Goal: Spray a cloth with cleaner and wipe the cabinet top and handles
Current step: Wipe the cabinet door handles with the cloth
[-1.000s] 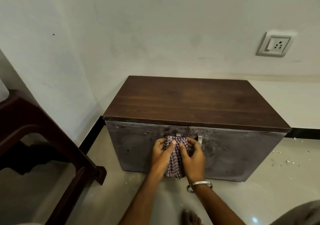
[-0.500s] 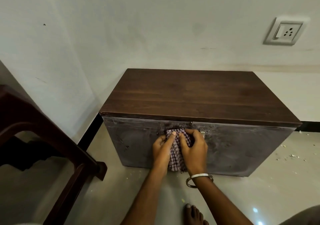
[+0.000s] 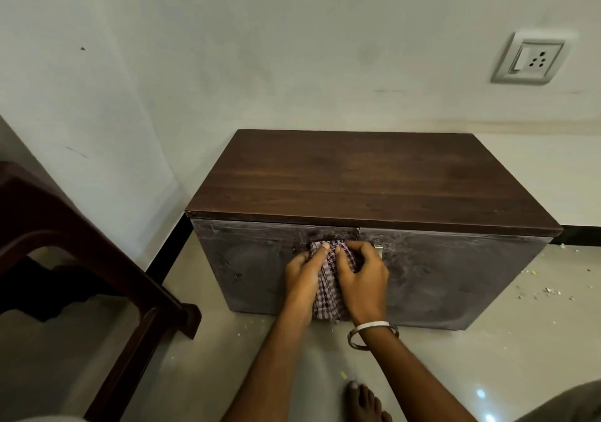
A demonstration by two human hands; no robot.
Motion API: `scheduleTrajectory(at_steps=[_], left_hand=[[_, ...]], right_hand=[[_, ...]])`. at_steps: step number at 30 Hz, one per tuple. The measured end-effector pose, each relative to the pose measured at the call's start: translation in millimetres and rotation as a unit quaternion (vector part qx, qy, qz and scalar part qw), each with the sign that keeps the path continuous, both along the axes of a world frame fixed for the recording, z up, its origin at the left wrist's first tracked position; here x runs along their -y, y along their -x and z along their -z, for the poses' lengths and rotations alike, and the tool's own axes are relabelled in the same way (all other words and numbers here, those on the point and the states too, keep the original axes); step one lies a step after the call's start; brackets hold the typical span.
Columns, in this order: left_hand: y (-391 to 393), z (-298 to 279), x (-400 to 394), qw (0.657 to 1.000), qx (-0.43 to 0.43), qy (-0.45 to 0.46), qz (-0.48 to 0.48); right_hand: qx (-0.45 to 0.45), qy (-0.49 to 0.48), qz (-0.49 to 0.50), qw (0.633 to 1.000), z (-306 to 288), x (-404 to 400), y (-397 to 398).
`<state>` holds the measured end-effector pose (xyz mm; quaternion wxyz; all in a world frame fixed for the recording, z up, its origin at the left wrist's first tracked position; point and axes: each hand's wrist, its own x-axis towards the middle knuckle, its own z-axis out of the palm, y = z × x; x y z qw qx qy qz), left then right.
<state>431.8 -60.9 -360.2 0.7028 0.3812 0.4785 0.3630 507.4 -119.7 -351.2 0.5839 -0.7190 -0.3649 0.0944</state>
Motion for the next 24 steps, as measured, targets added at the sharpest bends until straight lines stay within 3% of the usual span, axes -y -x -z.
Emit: scheduleTrajectory(at_steps=[5, 11, 19, 24], left_hand=[[2.2, 0.3, 0.1, 0.998, 0.022, 0.051, 0.008], [0.3, -6.9, -1.2, 0.999, -0.035, -0.041, 0.001], [3.3, -5.2, 1.5, 0.995, 0.033, 0.089, 0.011], [3.9, -6.3, 0.5, 0.999, 0.005, 0.040, 0.005]], right_hand=[[0.092, 0.024, -0.029, 0.995, -4.4, -0.7, 2.0], [-0.024, -0.004, 0.012, 1.000, 2.9, -0.3, 1.7], [0.105, 0.025, -0.030, 0.994, -4.0, -1.7, 4.8], [0.037, -0.003, -0.021, 0.999, 0.4, -1.3, 2.9]])
